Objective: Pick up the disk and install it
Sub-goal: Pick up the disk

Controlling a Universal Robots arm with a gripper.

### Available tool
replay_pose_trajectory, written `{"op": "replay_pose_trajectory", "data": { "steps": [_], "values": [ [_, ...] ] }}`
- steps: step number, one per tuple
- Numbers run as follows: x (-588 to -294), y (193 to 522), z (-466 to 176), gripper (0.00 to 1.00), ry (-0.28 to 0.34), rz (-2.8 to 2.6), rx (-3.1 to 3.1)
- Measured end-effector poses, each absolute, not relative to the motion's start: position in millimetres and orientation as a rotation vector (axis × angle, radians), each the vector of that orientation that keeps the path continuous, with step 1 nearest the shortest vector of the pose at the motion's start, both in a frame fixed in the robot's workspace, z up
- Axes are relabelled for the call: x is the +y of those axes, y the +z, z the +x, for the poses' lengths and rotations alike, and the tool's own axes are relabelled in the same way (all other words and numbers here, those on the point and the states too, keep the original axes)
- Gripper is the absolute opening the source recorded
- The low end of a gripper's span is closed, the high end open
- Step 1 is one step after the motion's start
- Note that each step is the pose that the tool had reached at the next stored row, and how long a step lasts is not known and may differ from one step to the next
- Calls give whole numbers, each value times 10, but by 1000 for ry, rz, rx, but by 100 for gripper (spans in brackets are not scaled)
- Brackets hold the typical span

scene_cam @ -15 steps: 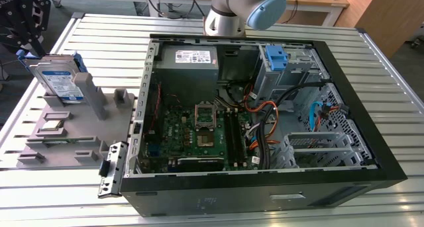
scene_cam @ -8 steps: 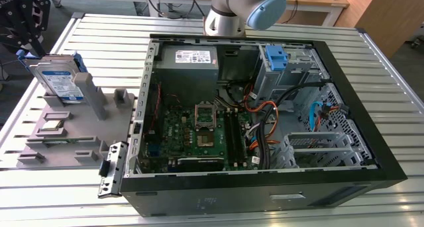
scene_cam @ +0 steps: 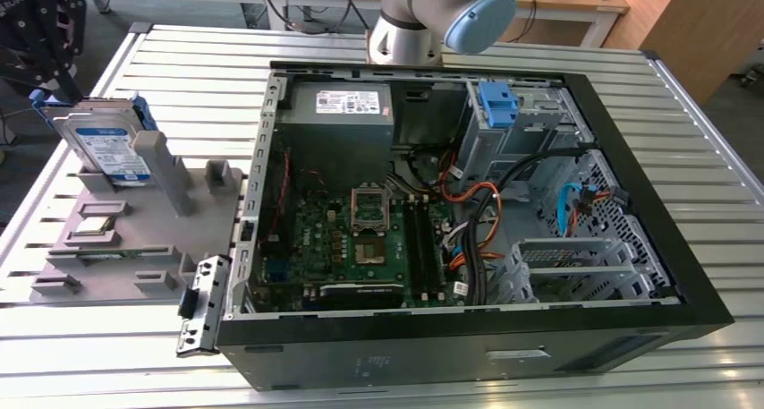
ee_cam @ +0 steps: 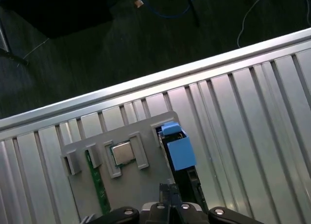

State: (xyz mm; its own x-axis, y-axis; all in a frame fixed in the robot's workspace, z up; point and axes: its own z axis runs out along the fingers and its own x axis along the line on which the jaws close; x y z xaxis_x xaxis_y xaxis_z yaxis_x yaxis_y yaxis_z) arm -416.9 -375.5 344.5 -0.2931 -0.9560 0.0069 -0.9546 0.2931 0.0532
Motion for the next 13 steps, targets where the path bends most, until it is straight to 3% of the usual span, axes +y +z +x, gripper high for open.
{"op": "replay_pose_trajectory", "data": {
  "steps": [13],
  "values": [
    [-3755,3425,-4169,11,-10,2037,-2389]
  ]
}}
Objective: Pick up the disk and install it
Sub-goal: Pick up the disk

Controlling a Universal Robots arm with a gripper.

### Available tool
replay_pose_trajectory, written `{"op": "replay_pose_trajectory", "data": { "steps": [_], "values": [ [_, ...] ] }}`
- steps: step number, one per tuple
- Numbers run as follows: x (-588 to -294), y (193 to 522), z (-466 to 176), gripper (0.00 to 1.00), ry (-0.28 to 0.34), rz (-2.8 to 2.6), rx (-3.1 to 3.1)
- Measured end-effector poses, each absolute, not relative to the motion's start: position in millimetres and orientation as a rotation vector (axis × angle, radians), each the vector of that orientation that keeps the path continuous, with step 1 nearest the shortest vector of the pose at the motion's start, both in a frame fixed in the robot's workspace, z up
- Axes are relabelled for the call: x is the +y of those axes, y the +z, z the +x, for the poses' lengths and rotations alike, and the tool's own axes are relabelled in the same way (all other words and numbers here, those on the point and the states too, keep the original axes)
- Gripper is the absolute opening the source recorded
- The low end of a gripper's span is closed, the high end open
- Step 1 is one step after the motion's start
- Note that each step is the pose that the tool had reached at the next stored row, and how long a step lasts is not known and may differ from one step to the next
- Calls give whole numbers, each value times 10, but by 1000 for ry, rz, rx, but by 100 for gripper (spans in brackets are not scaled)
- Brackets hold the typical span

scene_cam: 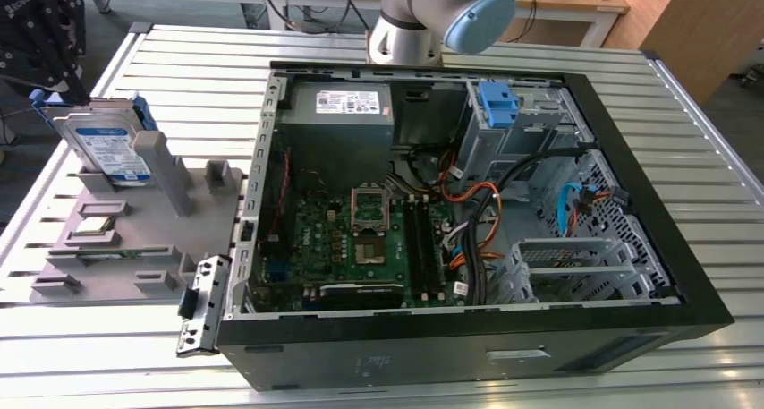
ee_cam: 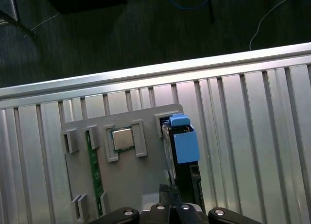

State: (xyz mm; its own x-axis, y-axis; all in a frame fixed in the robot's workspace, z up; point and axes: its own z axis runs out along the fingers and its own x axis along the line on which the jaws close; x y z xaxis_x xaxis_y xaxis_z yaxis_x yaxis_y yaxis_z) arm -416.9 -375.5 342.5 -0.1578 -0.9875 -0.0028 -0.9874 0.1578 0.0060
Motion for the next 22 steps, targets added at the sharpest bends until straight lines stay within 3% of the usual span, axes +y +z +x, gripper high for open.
{"op": "replay_pose_trajectory", "data": {
  "steps": [22],
  "values": [
    [-3687,3400,-4250,11,28,2076,-2393]
  ]
}}
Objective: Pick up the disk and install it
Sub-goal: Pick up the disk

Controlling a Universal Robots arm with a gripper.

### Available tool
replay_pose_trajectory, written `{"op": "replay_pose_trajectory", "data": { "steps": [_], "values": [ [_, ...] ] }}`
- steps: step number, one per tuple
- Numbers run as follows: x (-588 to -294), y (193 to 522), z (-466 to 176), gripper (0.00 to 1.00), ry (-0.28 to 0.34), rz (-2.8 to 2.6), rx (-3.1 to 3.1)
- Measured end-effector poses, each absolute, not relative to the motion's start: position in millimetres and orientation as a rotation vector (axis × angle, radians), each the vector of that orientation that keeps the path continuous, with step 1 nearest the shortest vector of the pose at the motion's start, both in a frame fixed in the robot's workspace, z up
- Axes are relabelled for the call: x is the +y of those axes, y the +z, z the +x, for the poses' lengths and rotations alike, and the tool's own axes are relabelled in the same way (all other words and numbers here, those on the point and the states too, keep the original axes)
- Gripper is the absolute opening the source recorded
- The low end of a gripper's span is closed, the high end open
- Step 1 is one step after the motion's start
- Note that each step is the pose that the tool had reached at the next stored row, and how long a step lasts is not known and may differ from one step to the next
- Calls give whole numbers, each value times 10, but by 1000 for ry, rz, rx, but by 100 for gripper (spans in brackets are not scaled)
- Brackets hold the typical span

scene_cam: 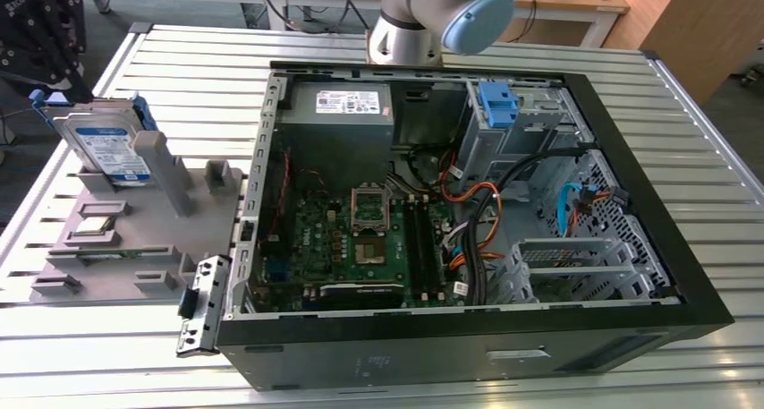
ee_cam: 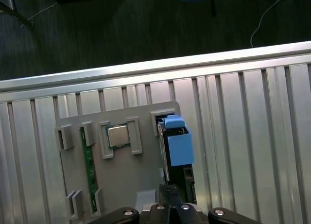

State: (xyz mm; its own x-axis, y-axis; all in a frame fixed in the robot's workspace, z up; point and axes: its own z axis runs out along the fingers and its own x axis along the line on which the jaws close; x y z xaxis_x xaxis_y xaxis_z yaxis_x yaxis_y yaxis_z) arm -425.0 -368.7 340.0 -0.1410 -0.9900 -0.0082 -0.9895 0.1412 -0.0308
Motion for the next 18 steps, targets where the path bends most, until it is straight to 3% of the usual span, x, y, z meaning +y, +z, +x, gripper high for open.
{"op": "replay_pose_trajectory", "data": {
  "steps": [18],
  "values": [
    [-3675,3351,-4288,11,-42,-2019,2328]
  ]
}}
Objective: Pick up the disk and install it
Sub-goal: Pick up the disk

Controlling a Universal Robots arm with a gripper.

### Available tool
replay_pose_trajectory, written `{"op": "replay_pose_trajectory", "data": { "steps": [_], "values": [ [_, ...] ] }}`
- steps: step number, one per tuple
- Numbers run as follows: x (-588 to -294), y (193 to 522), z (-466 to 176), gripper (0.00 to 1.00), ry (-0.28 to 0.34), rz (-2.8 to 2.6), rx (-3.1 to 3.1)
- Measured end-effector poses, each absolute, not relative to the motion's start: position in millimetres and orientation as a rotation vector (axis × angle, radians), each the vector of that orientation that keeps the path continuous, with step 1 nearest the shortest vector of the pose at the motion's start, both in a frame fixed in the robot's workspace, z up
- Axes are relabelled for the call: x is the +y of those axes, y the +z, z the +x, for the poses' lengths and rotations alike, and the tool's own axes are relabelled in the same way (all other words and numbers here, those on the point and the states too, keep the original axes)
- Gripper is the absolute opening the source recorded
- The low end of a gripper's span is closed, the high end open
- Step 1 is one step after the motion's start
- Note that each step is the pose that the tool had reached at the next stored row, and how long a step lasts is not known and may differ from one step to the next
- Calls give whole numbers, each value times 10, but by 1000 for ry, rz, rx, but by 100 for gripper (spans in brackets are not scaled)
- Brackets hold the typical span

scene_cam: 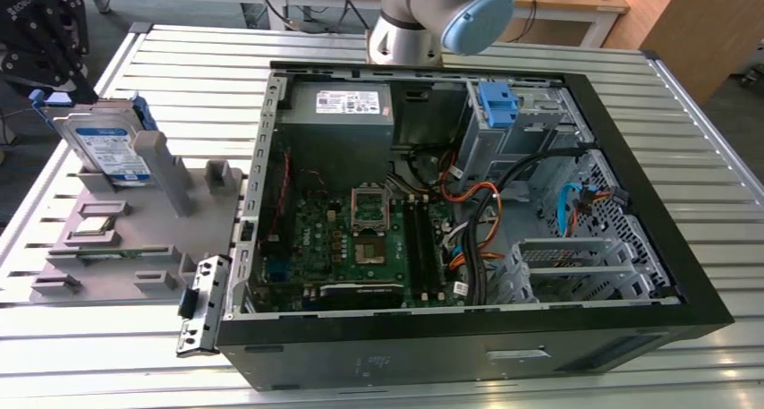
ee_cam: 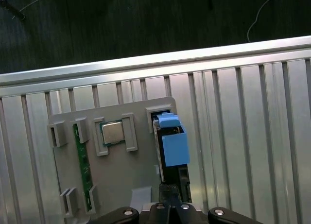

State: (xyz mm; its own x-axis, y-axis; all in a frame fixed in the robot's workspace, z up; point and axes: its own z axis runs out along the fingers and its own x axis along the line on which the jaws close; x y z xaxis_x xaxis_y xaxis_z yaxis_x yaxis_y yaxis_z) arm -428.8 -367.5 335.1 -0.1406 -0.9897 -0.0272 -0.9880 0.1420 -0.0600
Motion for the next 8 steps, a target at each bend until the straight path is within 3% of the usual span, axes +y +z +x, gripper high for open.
{"op": "replay_pose_trajectory", "data": {
  "steps": [5,8],
  "values": [
    [-3676,3350,-4288,11,-39,-2020,2329],
    [-3676,3349,-4283,11,-4,-2033,2346]
  ]
}}
